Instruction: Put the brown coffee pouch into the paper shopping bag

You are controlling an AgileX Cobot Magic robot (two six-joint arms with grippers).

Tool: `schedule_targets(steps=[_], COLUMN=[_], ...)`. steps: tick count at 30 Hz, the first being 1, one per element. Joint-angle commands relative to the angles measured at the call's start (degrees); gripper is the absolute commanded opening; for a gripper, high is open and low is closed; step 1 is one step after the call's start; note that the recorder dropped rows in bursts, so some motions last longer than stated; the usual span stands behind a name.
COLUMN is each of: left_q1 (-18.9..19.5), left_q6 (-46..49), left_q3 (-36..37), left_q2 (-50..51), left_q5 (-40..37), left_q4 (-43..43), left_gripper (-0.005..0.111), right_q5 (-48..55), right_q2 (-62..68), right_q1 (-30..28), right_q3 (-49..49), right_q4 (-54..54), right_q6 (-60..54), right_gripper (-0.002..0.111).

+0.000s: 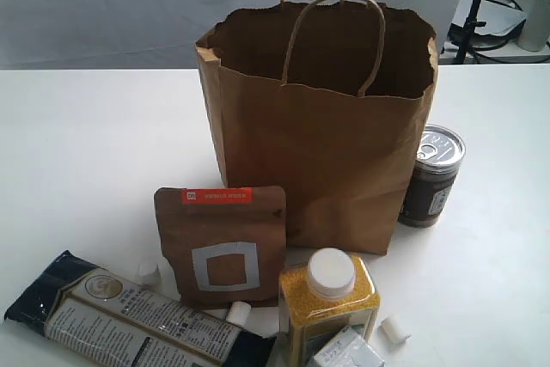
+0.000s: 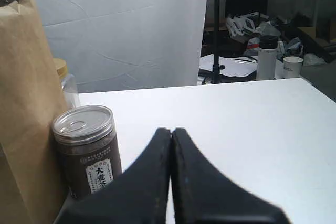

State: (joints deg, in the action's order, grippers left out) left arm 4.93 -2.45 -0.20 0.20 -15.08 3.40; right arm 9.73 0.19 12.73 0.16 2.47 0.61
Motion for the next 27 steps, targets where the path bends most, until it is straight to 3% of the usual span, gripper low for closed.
schedule_targets(steps=[1, 12, 22, 25, 27], left_q1=[0.21, 0.21, 0.21, 0.21, 0.21], left_q6=[-0.16, -0.16, -0.16, -0.16, -0.16], left_q3=[0.2, 0.2, 0.2, 0.2, 0.2], left_q2=[-0.2, -0.2, -0.2, -0.2, -0.2], left_q5=[0.23, 0.23, 0.23, 0.23, 0.23], left_q4=[0.26, 0.26, 0.26, 0.26, 0.26], left_gripper=[0.0, 0.0, 0.0, 0.0, 0.0], right_q5=[-0.91, -1.28, -10.69, -10.47, -10.33], right_q2=[-0.19, -0.19, -0.19, -0.19, 0.88], right_q1=[-0.15, -0.15, -0.05, 1.64, 5.68], right_q3=[-0.16, -0.16, -0.16, -3.26, -9.38], right_q4=[0.12, 0.53, 16.52, 15.86, 14.21], right_q6=[-0.21, -0.07, 1.32, 1.19, 0.88], right_gripper=[0.0, 0.0, 0.0, 0.0, 0.0])
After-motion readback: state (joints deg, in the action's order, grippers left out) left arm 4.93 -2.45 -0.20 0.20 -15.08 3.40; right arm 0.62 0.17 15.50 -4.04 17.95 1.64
